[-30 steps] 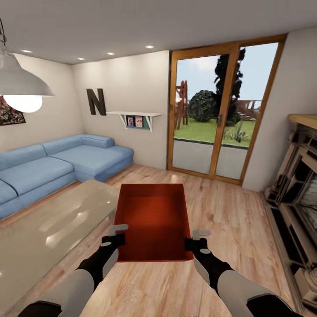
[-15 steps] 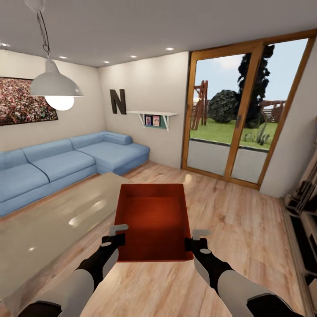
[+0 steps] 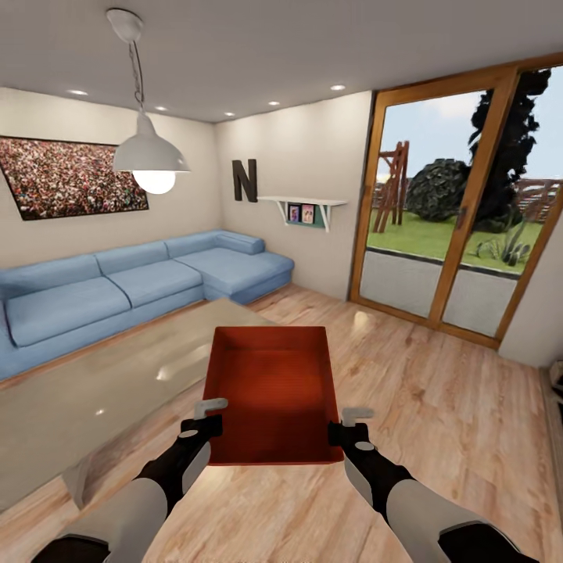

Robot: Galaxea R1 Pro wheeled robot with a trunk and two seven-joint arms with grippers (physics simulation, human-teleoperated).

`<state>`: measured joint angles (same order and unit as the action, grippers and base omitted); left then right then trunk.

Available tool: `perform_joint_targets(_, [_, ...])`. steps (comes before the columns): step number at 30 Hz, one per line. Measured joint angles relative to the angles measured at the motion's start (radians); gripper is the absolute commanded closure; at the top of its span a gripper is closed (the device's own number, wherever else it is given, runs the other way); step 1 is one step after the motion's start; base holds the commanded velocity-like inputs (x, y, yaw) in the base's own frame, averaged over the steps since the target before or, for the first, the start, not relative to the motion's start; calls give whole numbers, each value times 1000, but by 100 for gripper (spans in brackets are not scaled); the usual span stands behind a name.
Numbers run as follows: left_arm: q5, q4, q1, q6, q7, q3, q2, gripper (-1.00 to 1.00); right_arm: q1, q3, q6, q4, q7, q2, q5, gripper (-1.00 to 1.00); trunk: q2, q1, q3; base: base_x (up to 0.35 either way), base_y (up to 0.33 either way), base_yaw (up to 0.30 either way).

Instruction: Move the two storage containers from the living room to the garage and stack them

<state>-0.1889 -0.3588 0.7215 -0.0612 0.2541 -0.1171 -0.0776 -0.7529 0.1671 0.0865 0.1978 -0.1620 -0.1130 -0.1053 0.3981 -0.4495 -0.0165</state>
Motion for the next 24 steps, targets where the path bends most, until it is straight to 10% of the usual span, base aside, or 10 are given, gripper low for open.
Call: perform_joint_targets(24, [1,0,0,0,-1,1,1,100,0,-1,1,-1,0,-1,0,100,0,0,0,-2,-2,267])
